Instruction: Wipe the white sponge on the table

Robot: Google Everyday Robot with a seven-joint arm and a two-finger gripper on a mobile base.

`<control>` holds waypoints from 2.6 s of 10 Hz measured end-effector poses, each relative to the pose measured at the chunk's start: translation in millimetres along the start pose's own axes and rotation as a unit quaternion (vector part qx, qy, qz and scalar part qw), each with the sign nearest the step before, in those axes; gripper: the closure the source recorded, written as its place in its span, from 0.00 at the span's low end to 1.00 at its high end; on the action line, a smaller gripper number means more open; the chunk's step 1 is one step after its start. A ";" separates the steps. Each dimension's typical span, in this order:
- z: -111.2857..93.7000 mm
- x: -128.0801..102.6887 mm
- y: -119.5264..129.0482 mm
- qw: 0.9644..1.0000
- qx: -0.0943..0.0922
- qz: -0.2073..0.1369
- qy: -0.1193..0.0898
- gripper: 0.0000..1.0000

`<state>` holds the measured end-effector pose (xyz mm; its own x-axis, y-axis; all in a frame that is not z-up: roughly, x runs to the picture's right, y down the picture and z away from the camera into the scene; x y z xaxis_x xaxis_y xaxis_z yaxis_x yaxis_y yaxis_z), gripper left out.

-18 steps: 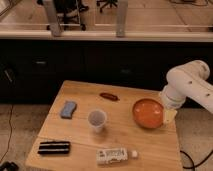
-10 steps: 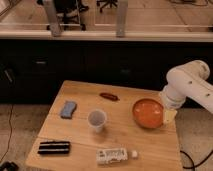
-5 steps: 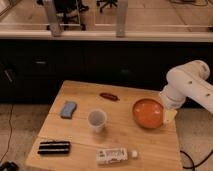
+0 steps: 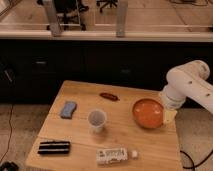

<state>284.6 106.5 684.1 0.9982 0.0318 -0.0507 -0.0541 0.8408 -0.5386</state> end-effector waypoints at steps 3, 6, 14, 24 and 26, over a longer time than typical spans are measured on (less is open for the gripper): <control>-1.0 -21.2 -0.7 1.000 -0.001 -0.016 0.007 0.20; -2.5 -70.1 -2.7 0.999 0.000 -0.044 0.015 0.20; -7.8 -152.1 -10.0 0.994 -0.003 -0.108 0.025 0.20; -17.1 -236.0 -10.4 0.977 -0.001 -0.210 0.028 0.20; -17.4 -264.8 -12.6 0.970 -0.002 -0.242 0.030 0.20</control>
<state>20.5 78.1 689.7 0.9033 -0.3980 0.1599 0.4204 0.7476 -0.5141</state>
